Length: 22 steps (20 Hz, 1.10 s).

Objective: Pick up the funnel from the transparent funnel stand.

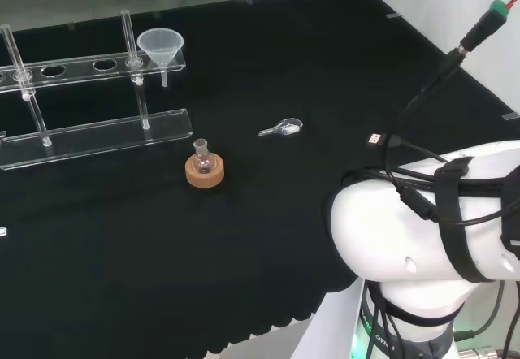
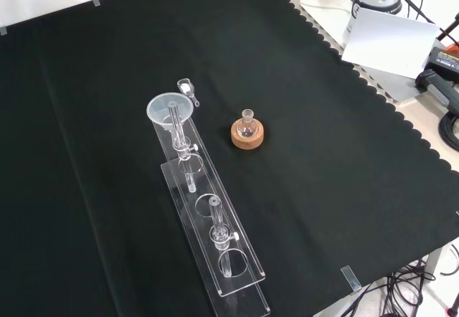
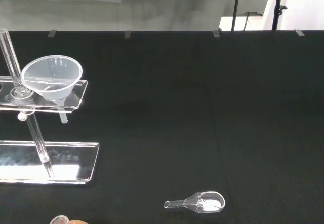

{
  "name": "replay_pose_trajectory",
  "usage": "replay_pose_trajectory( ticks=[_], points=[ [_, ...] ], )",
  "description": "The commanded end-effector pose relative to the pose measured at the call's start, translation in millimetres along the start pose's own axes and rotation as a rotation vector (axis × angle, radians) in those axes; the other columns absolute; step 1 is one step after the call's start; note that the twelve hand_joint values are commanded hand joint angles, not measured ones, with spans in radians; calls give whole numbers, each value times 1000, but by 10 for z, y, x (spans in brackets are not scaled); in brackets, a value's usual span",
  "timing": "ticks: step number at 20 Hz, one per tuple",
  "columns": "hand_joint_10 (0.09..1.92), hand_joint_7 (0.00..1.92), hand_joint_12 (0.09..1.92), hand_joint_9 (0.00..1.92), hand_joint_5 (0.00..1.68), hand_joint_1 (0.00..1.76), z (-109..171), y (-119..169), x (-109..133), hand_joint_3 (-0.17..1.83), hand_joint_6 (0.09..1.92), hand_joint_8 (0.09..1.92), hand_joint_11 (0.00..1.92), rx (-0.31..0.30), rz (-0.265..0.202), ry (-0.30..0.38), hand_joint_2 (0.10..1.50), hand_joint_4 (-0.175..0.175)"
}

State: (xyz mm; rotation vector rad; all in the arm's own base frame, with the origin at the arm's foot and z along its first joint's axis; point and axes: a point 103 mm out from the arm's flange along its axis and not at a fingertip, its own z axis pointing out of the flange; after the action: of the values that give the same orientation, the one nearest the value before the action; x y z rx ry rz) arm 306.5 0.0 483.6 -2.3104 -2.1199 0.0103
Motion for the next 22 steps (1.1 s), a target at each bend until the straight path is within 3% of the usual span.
replay_pose_trajectory(
  ticks=[1, 3, 10, 22],
  points=[
    [139, 1, 272, 0, 0, 344, -16, 67, -17, 91, 87, 94, 0, -3, -5, -8, 580, 22],
    [87, 0, 87, 0, 0, 329, -15, 170, -31, 66, 87, 87, 0, 0, -21, -23, 561, 32],
    [87, 0, 87, 0, 0, 395, 71, 549, 11, 47, 87, 87, 0, 13, -117, -67, 548, 32],
    [87, 0, 87, 0, 0, 426, 182, 1288, 211, 42, 87, 87, 0, -5, -297, -75, 555, 29]
  ],
)
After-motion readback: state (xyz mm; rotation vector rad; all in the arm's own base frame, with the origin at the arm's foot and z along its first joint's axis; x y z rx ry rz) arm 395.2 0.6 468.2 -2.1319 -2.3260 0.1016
